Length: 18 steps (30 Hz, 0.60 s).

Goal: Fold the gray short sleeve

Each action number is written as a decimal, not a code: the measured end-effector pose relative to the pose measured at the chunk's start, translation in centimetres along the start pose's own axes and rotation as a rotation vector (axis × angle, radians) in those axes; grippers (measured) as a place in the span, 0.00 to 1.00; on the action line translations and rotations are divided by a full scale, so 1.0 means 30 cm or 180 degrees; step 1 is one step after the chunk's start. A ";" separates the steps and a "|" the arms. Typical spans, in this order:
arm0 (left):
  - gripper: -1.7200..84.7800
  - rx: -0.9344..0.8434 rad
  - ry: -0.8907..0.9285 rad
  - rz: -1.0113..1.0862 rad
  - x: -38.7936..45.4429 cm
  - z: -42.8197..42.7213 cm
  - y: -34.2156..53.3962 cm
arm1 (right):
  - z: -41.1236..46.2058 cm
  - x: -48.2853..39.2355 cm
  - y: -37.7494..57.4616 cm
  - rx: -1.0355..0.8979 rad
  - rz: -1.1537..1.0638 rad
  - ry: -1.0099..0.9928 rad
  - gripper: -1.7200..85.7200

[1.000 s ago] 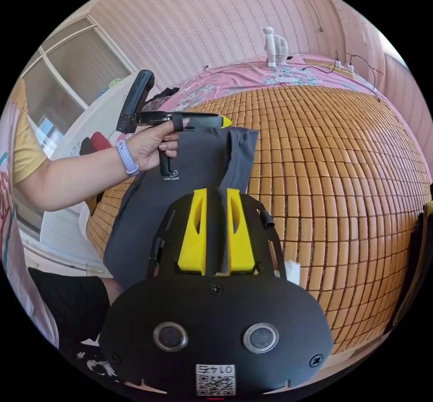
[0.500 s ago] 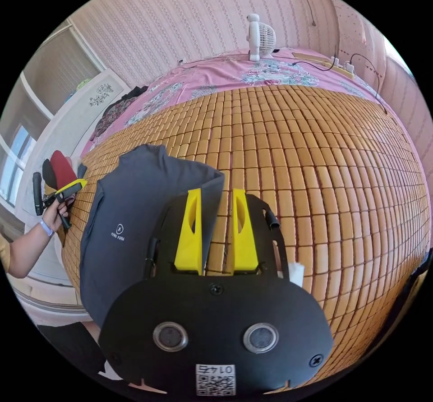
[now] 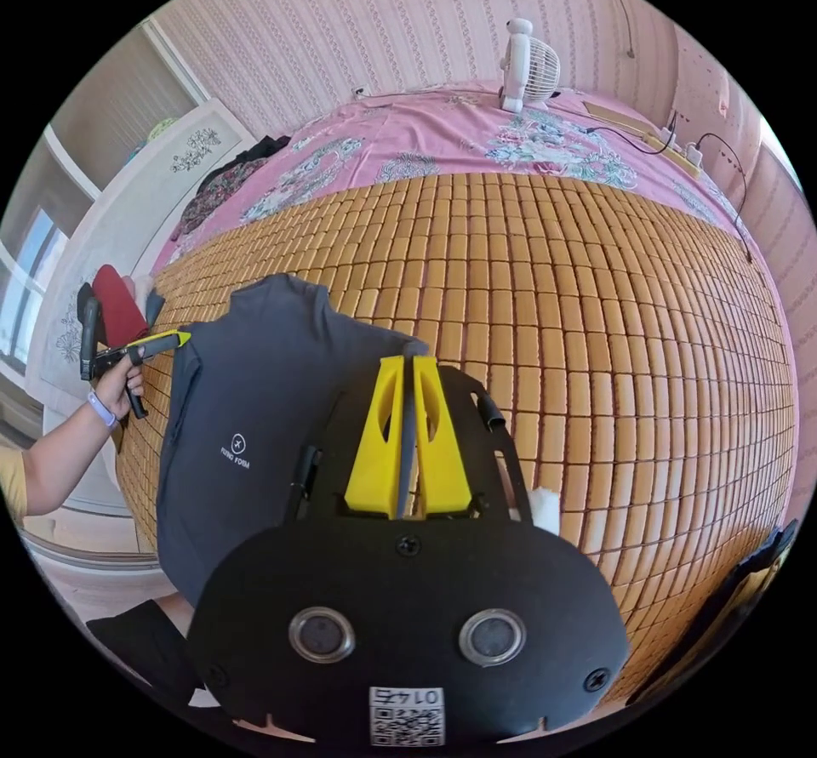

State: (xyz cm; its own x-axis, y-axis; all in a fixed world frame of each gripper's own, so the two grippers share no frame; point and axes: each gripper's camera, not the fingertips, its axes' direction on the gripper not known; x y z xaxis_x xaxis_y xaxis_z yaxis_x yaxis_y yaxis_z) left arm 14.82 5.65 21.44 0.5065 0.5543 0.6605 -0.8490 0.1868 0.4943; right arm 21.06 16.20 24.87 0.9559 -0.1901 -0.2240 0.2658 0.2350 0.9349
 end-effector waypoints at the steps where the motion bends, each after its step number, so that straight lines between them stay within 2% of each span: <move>1: 0.02 0.0035 0.0006 0.0040 -0.001 -0.010 0.001 | -0.032 0.005 -0.009 0.0088 0.0017 -0.0043 0.02; 7: 0.02 0.0674 0.0314 0.0196 -0.034 -0.179 0.055 | -0.205 -0.005 -0.012 0.0437 -0.0157 -0.0253 0.02; 12: 0.02 0.0985 0.0588 0.0505 -0.057 -0.332 0.266 | -0.375 -0.062 0.117 0.0578 -0.0485 -0.0536 0.02; 16: 0.04 0.0787 0.1033 0.0736 -0.085 -0.388 0.570 | -0.480 -0.110 0.409 0.0221 -0.0816 -0.0896 0.03; 18: 0.06 0.0313 0.1166 0.0562 -0.115 -0.335 0.818 | -0.462 -0.114 0.571 -0.0100 -0.0803 -0.0873 0.04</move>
State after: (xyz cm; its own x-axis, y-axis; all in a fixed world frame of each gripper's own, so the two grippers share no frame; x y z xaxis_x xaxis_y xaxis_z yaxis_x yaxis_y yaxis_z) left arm -9.27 16.47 25.59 0.2524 0.8261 0.5038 -0.8905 -0.0054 0.4549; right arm 24.06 34.10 37.83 0.7919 -0.4930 -0.3603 0.4966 0.1766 0.8498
